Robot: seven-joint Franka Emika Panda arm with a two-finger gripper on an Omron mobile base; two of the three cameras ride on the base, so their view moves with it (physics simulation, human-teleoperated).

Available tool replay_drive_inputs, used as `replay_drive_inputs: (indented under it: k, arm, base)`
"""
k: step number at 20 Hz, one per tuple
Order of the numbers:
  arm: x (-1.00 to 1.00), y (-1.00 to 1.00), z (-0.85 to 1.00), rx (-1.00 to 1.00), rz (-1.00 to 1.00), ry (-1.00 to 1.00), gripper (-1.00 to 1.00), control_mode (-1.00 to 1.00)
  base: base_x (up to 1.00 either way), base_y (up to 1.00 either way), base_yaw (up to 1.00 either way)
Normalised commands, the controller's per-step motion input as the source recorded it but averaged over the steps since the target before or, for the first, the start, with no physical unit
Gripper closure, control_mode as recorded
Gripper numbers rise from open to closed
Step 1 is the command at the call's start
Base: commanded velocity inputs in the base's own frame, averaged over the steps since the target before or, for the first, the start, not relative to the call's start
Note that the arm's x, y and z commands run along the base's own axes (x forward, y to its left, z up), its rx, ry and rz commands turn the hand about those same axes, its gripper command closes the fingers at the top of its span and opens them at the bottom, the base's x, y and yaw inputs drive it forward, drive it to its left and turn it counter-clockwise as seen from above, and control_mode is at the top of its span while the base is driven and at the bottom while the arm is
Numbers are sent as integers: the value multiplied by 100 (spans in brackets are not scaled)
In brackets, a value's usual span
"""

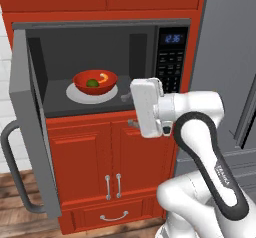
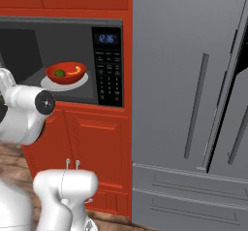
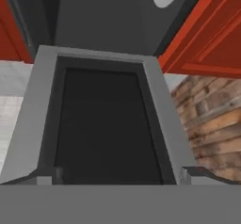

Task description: The microwave is finished heating the shrimp and lime. Take the bowl containing the food and place it on the dining counter.

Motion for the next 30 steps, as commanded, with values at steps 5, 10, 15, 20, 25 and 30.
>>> replay_drive_inputs:
  k: [5,10,15,20,25,30]
  arm:
    - [49,-100,10,-10,-42,23,-100,-100]
    - [70,-73,0,-18,-25,36,-100,-100]
    - [22,2,0,-4,-1,0,-100,-100]
    - [81,14,-1,-4,3,3,-100,-100]
    - [36,1,-7,-4,3,10,-100,-100]
    - [59,25,-59,-13,0,11,-100,-100]
  base:
    - [0,0,0]
    - [0,0,0]
    - [0,0,0]
    - [0,0,0]
    - [0,0,0]
    - [0,0,0]
